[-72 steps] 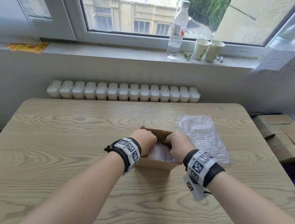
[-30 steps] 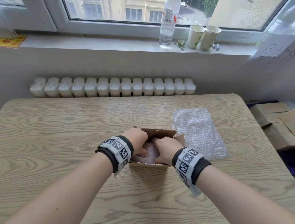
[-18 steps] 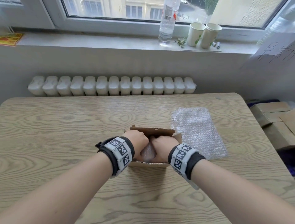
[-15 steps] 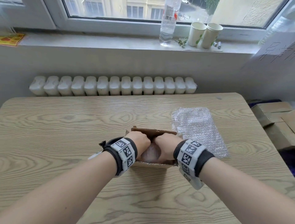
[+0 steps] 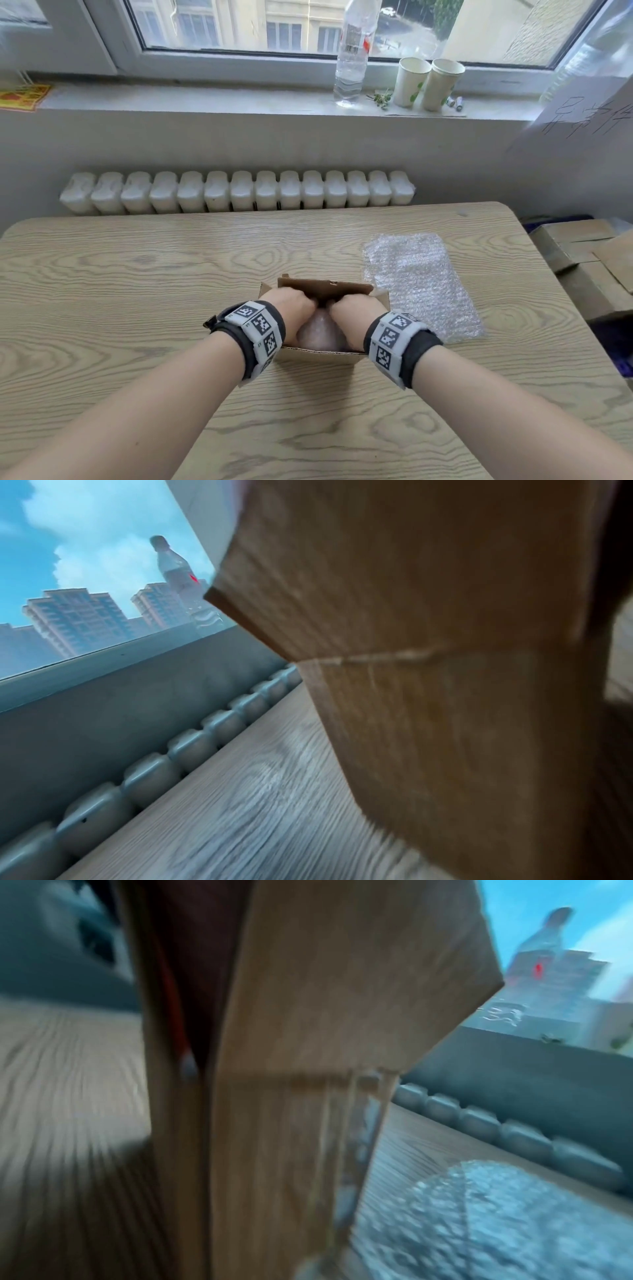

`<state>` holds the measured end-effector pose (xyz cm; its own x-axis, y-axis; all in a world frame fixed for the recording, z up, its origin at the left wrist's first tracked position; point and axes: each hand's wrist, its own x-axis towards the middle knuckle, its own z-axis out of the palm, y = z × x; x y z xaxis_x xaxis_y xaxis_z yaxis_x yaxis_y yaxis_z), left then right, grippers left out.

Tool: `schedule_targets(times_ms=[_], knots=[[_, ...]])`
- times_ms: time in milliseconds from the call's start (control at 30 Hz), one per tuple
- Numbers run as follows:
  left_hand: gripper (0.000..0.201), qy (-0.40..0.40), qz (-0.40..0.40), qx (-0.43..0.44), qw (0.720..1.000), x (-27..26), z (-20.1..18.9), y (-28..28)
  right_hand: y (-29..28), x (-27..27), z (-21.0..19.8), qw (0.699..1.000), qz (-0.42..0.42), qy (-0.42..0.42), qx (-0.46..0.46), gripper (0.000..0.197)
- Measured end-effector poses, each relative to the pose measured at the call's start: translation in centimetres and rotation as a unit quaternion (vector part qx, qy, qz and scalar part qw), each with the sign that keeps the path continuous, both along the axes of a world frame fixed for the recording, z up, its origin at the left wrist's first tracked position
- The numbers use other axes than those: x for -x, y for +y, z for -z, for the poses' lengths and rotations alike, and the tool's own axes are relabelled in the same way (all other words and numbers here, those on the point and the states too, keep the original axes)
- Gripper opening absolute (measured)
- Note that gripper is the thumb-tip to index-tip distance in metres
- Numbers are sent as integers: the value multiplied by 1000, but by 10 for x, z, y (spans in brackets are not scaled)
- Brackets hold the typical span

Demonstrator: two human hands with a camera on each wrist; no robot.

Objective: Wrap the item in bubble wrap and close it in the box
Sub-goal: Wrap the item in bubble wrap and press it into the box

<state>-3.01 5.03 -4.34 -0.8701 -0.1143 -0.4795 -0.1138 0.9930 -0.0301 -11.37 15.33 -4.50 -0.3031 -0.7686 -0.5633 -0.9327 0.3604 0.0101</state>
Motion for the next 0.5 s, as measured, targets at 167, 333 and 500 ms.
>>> schedule_targets(times_ms=[167, 333, 500], knots=[[27, 62, -87, -23, 994, 6, -30, -9, 4, 20, -34, 975, 182, -86, 91, 30], [31, -75, -152, -27, 985, 7, -30, -3, 1, 16, -46, 908, 354, -223, 13, 28], [39, -123, -136, -49, 982, 11, -27, 6, -6, 3, -32, 909, 364, -187, -81, 26]])
